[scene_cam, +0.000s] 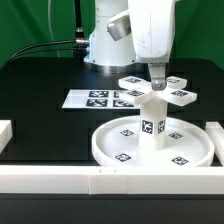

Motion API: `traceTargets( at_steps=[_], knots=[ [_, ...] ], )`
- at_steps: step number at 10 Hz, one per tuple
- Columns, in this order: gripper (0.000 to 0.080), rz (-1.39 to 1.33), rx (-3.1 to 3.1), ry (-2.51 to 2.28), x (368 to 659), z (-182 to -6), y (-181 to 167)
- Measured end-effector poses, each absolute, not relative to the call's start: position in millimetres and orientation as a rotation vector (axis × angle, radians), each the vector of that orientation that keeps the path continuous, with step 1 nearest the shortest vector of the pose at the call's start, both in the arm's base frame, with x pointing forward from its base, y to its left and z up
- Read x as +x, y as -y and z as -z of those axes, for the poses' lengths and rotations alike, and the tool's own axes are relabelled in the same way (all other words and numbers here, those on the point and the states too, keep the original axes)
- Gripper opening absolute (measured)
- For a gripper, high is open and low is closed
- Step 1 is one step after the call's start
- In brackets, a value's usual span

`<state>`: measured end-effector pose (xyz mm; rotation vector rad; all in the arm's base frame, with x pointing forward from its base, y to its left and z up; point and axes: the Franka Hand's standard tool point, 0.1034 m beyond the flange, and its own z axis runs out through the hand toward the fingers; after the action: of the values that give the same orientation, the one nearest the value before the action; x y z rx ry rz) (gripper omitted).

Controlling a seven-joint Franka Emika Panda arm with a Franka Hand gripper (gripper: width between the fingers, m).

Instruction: Assemble round table

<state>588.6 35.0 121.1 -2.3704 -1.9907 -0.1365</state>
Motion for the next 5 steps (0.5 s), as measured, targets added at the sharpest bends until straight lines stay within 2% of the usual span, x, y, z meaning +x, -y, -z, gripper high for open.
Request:
traceTargets(
  at_steps=[5],
  knots=[
    [0.0649,0.128,-2.250,2.147,586.7,-118.6,-28.0]
  ],
)
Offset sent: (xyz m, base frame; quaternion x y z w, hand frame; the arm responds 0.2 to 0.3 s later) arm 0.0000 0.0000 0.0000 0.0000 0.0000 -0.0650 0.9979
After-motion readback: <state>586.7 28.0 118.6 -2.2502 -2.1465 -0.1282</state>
